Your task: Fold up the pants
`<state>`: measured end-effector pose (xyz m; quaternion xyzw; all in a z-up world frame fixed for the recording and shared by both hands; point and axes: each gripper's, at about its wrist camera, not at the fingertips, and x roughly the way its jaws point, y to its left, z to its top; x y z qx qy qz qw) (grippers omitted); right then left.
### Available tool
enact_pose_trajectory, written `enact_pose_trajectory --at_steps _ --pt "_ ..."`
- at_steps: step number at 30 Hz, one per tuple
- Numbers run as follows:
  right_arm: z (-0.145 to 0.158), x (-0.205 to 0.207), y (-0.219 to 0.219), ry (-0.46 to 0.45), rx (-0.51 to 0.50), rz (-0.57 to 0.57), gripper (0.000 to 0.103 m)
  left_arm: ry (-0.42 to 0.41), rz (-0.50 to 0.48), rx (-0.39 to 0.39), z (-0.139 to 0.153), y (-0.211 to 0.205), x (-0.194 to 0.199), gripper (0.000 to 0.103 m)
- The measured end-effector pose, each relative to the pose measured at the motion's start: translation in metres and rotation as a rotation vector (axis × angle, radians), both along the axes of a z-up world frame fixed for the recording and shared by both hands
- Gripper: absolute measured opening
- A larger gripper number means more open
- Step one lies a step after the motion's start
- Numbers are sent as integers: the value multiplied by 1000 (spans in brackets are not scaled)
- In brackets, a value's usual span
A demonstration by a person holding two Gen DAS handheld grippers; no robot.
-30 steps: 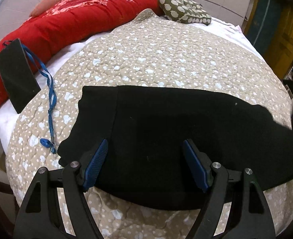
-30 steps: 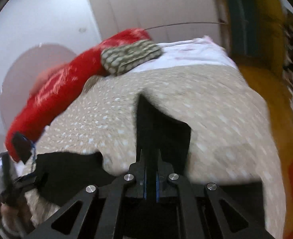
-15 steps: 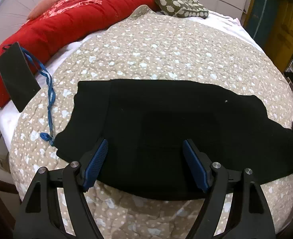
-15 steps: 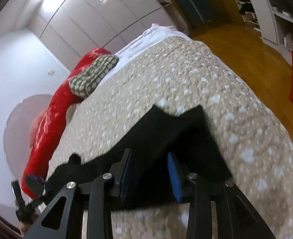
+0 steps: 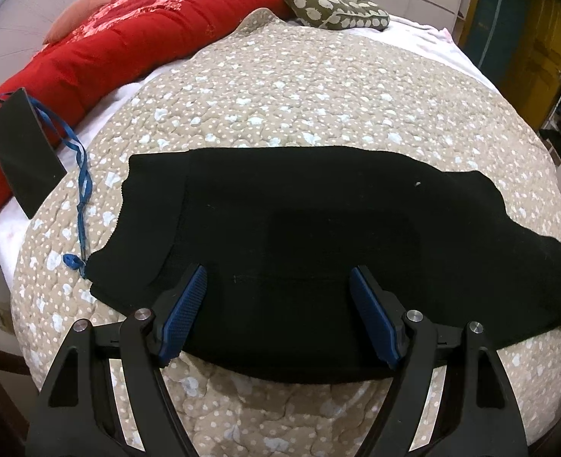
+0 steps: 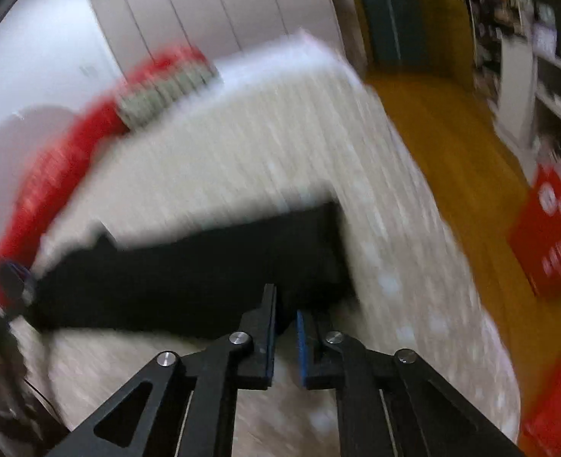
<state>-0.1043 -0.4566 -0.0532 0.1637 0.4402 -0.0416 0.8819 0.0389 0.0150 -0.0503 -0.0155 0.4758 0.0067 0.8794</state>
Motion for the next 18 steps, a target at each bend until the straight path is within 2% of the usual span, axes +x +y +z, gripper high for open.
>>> enact_pose_trajectory --at_steps 2,4,6,9,12,15,18 --pt "-1 -11 -14 -2 62 -53 19 2 -8 -2 2 2 -1 78" --pt "17 -19 -19 -68 55 -83 20 -2 -3 1 5 5 -2 78" --pt "35 -17 -11 -130 23 -65 22 -8 6 -2 7 7 -2 78" --pt "50 7 23 -187 -36 50 22 -6 15 -8 7 9 -2 78" --pt "50 43 72 -218 -131 232 22 2 -1 13 4 7 -4 78" --pt "31 81 109 -161 -213 398 22 4 -5 15 3 7 -5 78" --pt "9 99 128 -87 -365 535 22 8 -10 11 4 8 -5 78"
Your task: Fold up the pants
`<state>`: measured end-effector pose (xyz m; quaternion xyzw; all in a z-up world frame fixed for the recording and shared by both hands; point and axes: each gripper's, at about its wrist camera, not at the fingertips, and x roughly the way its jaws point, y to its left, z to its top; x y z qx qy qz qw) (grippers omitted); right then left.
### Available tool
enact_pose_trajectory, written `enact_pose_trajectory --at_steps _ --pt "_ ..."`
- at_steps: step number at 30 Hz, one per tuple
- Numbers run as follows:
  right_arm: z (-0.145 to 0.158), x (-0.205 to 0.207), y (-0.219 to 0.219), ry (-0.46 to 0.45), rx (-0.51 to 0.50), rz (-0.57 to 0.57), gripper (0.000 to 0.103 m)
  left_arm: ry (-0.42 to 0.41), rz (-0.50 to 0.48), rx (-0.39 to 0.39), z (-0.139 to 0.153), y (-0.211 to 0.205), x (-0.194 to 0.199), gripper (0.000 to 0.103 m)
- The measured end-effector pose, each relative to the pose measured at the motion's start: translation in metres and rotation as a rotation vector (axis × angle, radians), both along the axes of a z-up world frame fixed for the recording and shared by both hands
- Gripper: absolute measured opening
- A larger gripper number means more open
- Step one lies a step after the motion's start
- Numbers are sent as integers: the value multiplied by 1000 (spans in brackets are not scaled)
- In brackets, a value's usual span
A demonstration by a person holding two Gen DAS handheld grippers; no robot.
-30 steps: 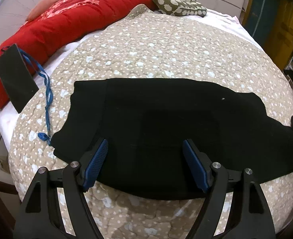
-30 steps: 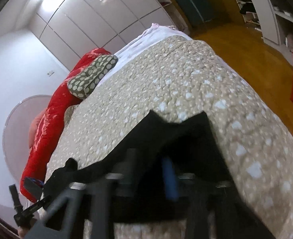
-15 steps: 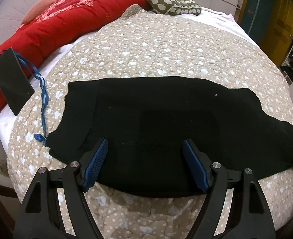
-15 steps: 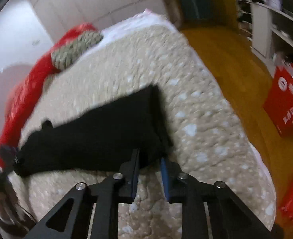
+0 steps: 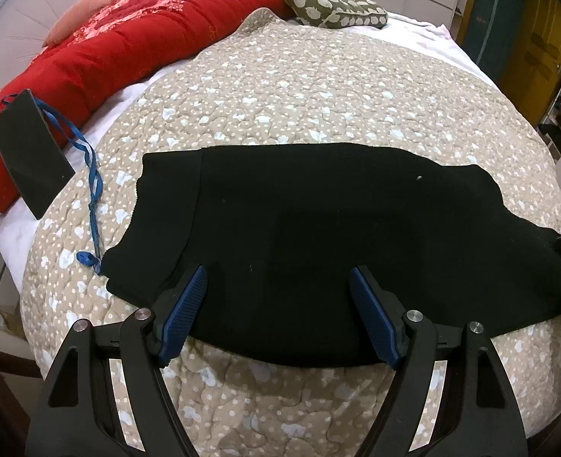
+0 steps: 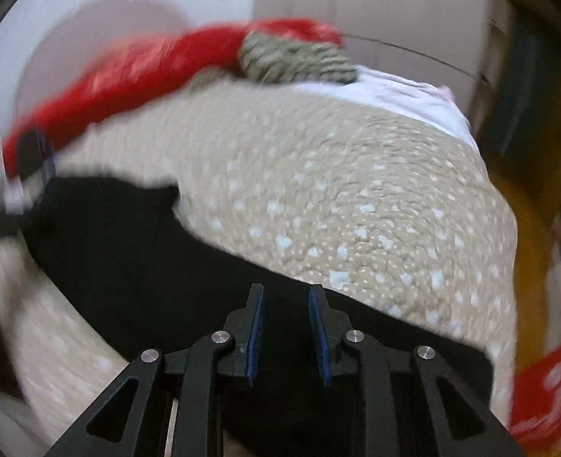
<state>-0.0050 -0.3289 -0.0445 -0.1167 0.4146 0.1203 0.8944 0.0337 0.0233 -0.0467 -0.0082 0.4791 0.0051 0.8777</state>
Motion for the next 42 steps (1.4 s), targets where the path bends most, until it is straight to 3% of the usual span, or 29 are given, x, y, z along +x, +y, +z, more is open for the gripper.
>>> enact_pose_trajectory --at_steps 3,7,8,9,13,19,23,26,28,33,36,42 --pt "-15 3 -2 27 -117 58 24 5 -3 16 -4 -1 3 78" --pt "-18 8 -13 71 -55 126 24 5 -3 28 -6 -3 4 78" --pt "-19 10 -15 85 -33 131 18 4 -5 28 -7 -3 4 78" --pt "-20 12 -16 96 -14 135 4 4 -7 28 -8 -2 4 78" --pt "-19 20 -13 61 -59 90 3 7 -6 8 -9 1 4 78" --pt "-20 21 -12 22 -30 0 3 -8 1 -6 0 6 0 78" --pt "12 14 -16 -64 41 -97 9 -43 47 -12 13 22 0 78" --pt "29 11 1 -58 250 -31 18 -44 83 -14 13 31 6 78" --pt "27 12 25 -31 322 30 19 -39 101 -18 11 35 10 78" --pt "8 20 97 8 303 130 19 -9 83 5 -5 30 16 78" --pt "-24 32 116 100 286 79 19 -23 90 21 -7 28 13 78" --pt "1 15 101 46 375 61 23 -91 83 -12 14 25 1 78"
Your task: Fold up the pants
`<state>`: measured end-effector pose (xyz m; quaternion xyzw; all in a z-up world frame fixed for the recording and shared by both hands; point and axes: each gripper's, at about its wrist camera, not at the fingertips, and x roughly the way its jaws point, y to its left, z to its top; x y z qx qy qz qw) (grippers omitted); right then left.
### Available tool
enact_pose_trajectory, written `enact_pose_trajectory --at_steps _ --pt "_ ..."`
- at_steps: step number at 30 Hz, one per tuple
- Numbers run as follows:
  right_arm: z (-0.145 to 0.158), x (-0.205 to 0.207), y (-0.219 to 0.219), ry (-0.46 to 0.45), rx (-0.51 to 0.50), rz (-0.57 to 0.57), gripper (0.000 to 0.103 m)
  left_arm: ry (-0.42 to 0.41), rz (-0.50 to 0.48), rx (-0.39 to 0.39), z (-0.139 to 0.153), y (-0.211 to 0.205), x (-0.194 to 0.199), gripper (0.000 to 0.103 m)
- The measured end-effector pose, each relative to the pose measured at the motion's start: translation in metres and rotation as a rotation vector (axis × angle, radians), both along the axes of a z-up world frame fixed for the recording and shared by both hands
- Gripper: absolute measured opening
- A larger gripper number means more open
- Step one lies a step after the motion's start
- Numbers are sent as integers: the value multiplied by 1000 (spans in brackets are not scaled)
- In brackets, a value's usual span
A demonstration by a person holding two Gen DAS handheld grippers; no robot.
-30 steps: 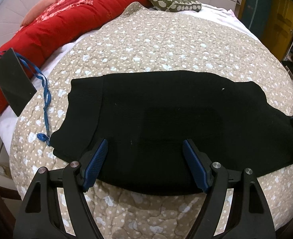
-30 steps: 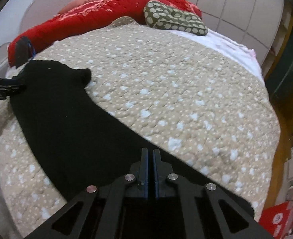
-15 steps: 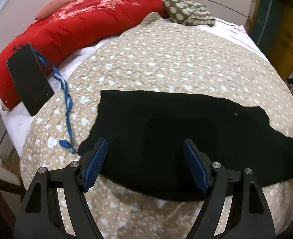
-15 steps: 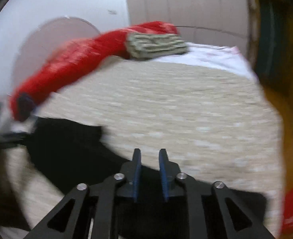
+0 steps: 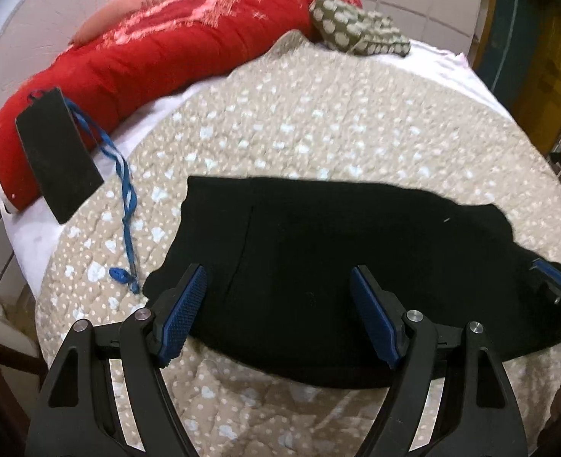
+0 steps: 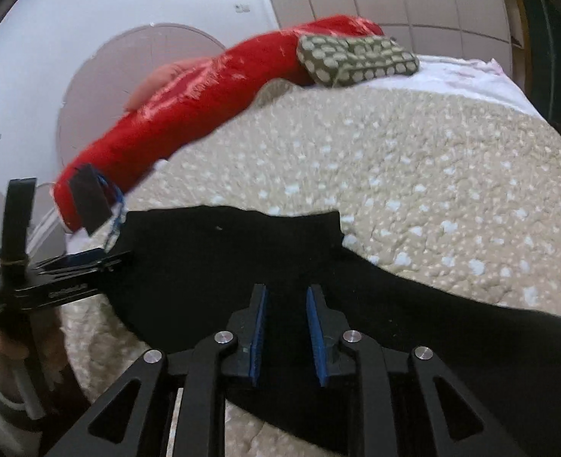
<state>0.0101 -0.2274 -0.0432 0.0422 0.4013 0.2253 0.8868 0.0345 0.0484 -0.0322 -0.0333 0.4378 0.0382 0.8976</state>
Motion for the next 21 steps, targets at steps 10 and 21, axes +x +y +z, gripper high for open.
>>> enact_pose_trajectory --at_steps 10,21 --pt "11 50 30 -29 7 122 24 28 -46 -62 -2 -23 8 78" --pt "15 185 3 -23 1 -67 25 44 -60 -59 -7 -31 27 78"
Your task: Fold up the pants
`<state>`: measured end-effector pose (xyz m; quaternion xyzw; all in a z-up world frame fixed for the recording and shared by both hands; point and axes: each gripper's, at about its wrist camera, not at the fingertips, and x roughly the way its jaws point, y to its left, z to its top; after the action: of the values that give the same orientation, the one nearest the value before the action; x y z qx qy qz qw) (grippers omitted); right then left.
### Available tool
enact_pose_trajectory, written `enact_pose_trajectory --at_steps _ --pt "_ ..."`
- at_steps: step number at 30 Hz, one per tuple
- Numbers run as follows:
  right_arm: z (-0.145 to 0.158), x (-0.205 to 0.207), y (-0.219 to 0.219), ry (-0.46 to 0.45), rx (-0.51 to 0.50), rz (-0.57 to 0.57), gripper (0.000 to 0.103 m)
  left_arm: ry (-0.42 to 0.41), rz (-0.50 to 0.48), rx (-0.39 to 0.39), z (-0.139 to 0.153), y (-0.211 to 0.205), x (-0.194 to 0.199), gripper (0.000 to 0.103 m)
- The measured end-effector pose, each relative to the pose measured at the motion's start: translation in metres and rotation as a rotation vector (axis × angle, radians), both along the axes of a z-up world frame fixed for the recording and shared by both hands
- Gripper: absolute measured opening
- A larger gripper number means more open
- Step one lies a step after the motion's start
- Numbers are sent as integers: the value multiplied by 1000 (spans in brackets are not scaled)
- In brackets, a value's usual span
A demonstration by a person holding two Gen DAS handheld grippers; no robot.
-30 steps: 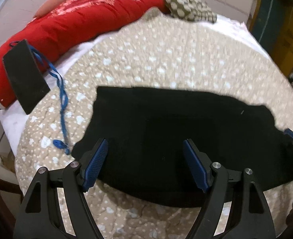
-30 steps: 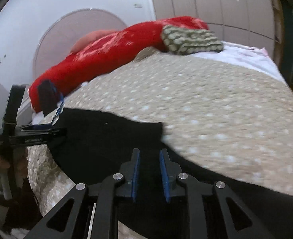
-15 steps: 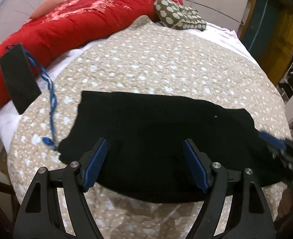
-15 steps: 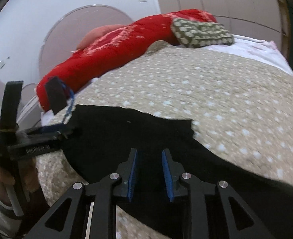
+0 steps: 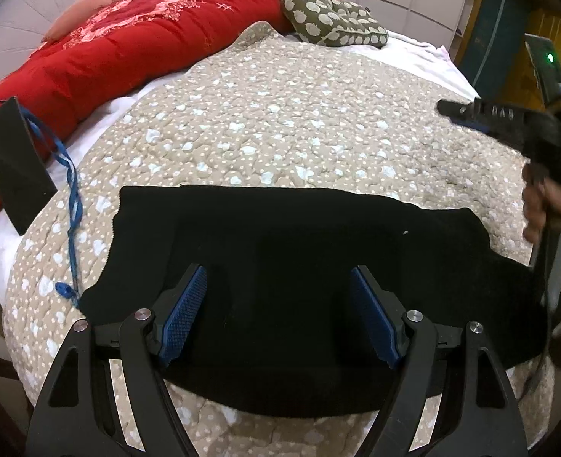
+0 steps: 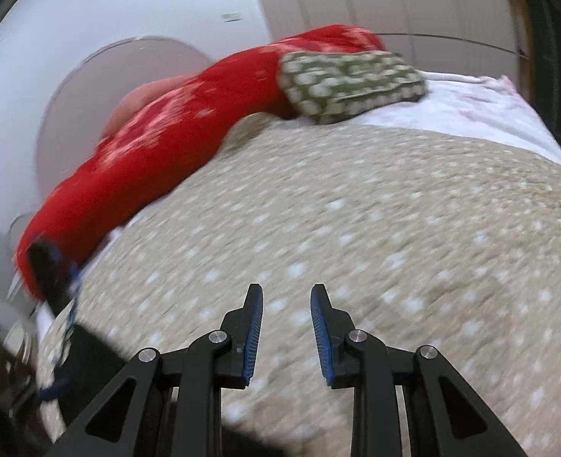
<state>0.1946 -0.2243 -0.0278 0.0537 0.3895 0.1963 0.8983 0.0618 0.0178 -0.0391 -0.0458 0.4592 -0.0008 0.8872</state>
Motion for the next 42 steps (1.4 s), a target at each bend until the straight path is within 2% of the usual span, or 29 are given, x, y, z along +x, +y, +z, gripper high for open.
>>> enact_pose_trajectory --at_steps 3,5,12,14,19,24,27,31,34,38,42 --pt "5 16 -31 3 -31 -95 25 9 7 6 -3 0 5 78" --pt "13 7 -53 -8 -55 -147 25 10 11 12 -5 -1 6 78" --pt "22 -94 -100 -37 -80 -174 30 1 -10 28 -3 -13 1 78" --pt "16 -125 -99 -28 -72 -147 31 -4 -19 30 -1 -17 -2 78" --pt "6 -159 -82 -6 -60 -90 31 -12 -37 33 4 -26 -9 78" --pt "-4 -159 -50 7 -59 -18 32 0 -43 28 1 -30 -11 78" --pt "-7 -138 -31 18 -45 21 32 2 -50 28 0 -33 -11 78" --pt "-4 -101 -21 3 -44 -3 32 6 -57 30 -2 -36 -7 78" --pt "4 -79 -33 -12 -55 -79 32 14 -64 37 -4 -41 -4 78" --pt "14 -95 -58 -19 -49 -126 32 16 -89 43 -5 -53 -2 78" --pt "16 -141 -80 -32 -100 -140 32 11 -119 45 -4 -68 -3 78"
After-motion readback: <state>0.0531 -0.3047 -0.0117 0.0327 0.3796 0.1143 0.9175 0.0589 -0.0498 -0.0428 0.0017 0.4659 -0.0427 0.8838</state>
